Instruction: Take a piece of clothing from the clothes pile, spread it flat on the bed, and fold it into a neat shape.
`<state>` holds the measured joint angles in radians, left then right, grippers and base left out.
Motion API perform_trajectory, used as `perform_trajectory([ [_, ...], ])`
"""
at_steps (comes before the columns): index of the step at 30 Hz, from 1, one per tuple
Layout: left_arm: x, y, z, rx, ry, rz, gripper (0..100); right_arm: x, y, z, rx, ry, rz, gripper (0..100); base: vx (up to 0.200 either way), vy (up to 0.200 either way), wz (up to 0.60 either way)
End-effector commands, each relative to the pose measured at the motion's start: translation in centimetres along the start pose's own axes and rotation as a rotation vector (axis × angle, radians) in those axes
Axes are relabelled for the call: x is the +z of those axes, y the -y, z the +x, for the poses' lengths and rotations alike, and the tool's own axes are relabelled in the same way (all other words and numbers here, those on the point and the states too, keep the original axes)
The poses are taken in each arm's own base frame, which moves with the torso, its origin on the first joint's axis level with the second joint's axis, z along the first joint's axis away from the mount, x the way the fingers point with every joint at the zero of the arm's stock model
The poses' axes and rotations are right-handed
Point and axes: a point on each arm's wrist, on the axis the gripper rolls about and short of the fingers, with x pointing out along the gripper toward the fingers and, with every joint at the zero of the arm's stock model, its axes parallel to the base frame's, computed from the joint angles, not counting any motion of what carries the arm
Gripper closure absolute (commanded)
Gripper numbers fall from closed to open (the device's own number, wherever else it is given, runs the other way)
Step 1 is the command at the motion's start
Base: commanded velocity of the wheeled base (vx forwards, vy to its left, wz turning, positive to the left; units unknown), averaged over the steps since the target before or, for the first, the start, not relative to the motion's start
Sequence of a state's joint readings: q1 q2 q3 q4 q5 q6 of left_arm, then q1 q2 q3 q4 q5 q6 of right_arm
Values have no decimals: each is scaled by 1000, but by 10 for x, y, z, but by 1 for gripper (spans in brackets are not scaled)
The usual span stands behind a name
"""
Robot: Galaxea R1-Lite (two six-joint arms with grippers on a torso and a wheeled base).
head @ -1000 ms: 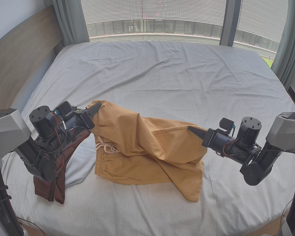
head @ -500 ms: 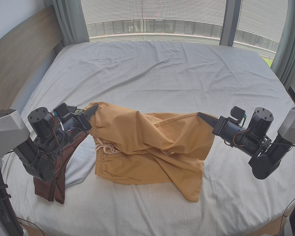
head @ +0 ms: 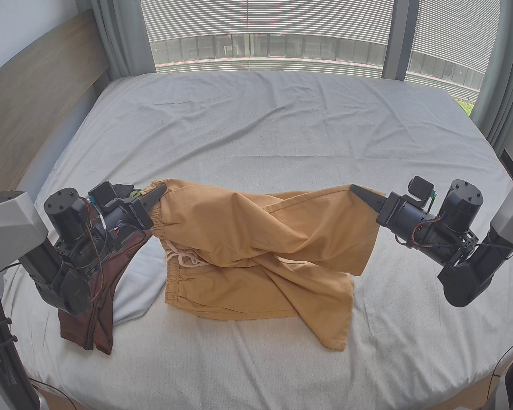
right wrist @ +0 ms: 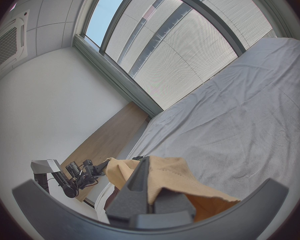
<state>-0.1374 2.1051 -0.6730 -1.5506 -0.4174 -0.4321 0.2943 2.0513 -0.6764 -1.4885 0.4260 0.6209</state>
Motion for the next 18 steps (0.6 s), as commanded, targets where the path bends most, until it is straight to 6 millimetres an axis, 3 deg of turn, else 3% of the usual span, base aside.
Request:
perform_trajectory([
  [1,3,-7,-4,3,-2,26,100,6,-5,-1,12,15,-8,100,0,0,0],
  [10,2,-20,-18,-37,-54,84,100,17,-1,-5,1,50,-23,100,0,0,0],
  [18,4,-23,-18,-40,-51,95,100,26,-1,-7,-1,76,-35,100,0,0,0],
])
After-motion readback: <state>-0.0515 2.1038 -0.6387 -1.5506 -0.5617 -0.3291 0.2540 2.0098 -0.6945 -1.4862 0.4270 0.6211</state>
